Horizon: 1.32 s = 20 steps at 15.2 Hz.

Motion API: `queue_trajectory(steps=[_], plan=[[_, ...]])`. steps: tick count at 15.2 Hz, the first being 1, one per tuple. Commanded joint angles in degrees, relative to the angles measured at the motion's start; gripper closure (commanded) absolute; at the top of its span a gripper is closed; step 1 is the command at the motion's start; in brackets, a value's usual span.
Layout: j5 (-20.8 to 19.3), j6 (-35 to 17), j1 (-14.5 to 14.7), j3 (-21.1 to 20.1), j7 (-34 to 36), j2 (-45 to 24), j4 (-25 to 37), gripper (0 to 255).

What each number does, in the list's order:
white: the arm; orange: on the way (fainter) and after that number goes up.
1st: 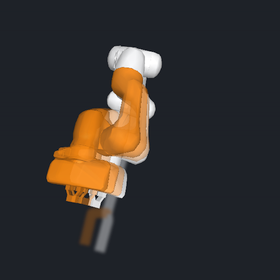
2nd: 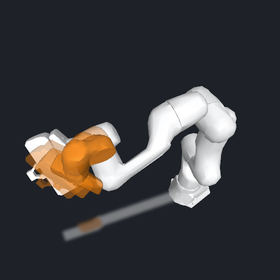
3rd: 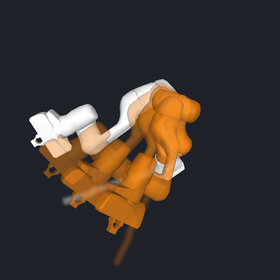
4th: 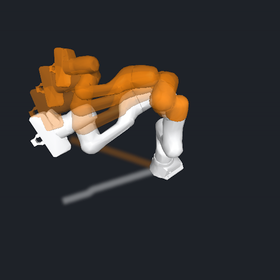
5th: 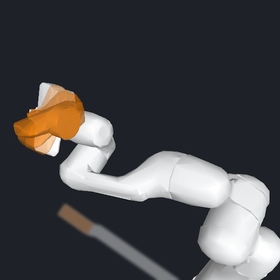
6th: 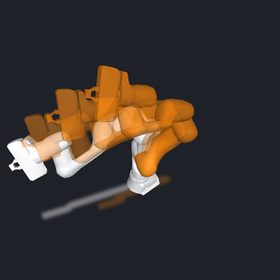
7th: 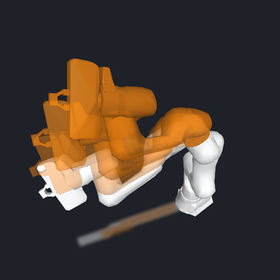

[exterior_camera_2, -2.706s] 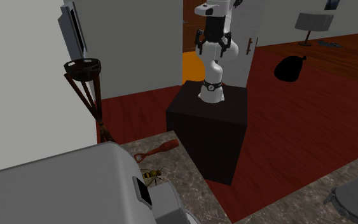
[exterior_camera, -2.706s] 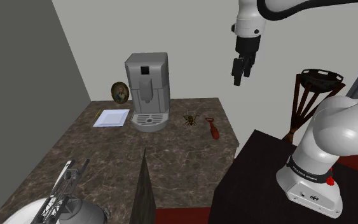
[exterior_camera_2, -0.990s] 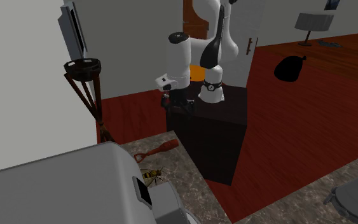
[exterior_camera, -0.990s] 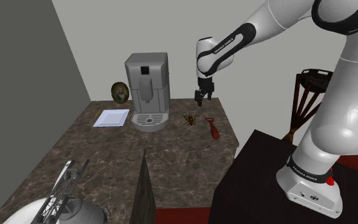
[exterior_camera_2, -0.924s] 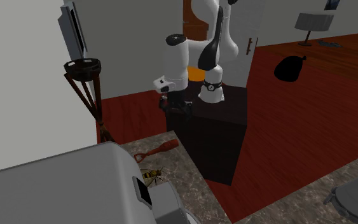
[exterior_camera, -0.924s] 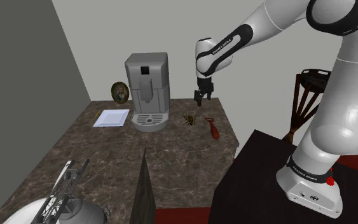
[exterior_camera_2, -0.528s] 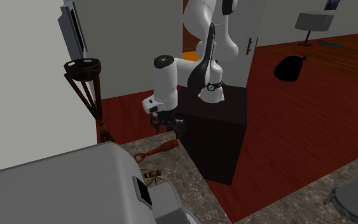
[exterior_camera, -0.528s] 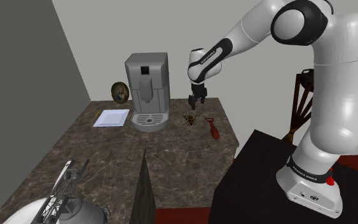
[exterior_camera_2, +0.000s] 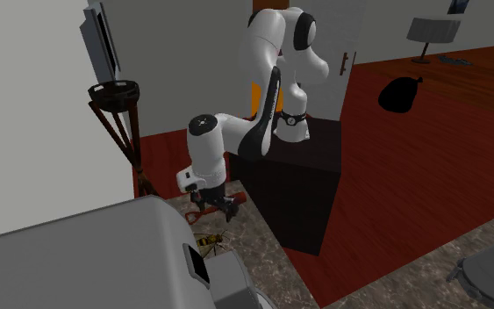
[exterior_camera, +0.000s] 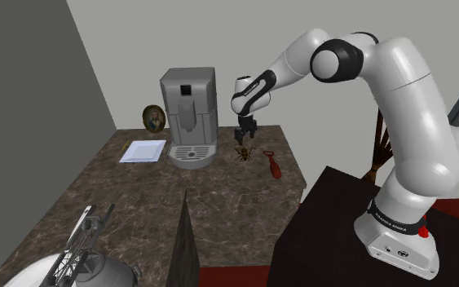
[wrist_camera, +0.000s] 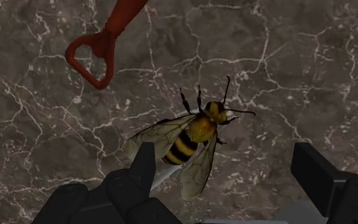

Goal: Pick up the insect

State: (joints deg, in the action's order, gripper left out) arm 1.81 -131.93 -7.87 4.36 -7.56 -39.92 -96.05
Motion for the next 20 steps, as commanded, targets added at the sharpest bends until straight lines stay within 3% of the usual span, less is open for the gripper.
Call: queue_trajectory(steps=[1, 8, 17, 18, 20], plan=[[0.33, 0.72, -0.7, -0.11, -0.33, -5.0, 5.67, 0], [0.99, 7.39, -2.95, -0.46, -0.68, -23.94, 31.05, 0], [1.07, 5.87, -3.14, -0.61, -0.59, -29.4, 35.0, 0], [1.07, 5.77, -3.16, -0.61, -0.62, -29.39, 34.89, 255], [1.07, 5.76, -3.14, -0.62, -0.59, -29.4, 34.89, 255]])
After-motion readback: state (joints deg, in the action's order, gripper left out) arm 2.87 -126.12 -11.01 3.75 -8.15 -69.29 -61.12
